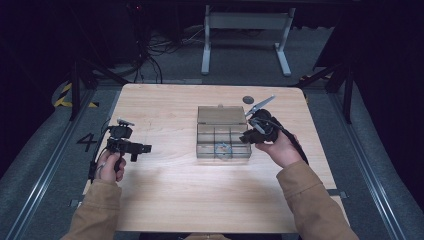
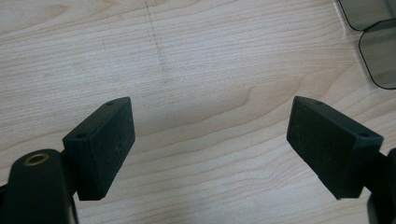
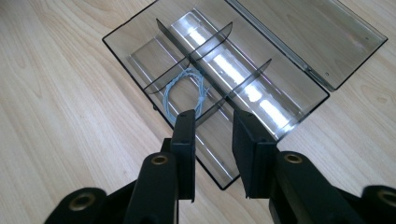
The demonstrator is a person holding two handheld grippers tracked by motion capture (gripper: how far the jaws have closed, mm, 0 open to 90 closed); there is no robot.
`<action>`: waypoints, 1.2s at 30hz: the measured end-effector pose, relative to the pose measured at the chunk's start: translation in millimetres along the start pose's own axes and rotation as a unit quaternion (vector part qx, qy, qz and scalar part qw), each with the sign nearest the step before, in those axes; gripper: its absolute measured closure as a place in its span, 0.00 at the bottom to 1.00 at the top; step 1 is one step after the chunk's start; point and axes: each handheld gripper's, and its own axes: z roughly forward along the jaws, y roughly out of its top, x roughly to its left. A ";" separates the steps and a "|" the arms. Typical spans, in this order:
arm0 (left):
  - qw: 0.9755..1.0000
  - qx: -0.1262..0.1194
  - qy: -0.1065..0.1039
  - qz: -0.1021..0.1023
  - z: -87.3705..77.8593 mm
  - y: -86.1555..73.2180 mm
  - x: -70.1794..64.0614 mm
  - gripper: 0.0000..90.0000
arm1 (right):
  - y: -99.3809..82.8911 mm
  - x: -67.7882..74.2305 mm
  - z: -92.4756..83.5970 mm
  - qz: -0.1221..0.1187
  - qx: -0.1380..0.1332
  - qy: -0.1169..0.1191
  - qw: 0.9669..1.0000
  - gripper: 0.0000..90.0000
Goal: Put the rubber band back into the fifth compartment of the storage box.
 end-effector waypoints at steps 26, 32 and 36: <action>1.000 0.002 0.000 -0.001 0.5 -0.3 0.7 0.18 | -52.6 -5.6 -33.8 0.011 -0.028 0.013 0.999 0.71; 1.000 0.001 0.000 -0.001 0.7 -0.4 0.4 0.18 | -68.3 -0.4 -32.0 0.001 -0.032 0.021 0.999 0.69; 1.000 0.002 0.000 -0.002 0.8 -0.1 0.0 0.18 | -77.5 4.6 -27.2 -0.002 -0.032 0.023 0.999 0.68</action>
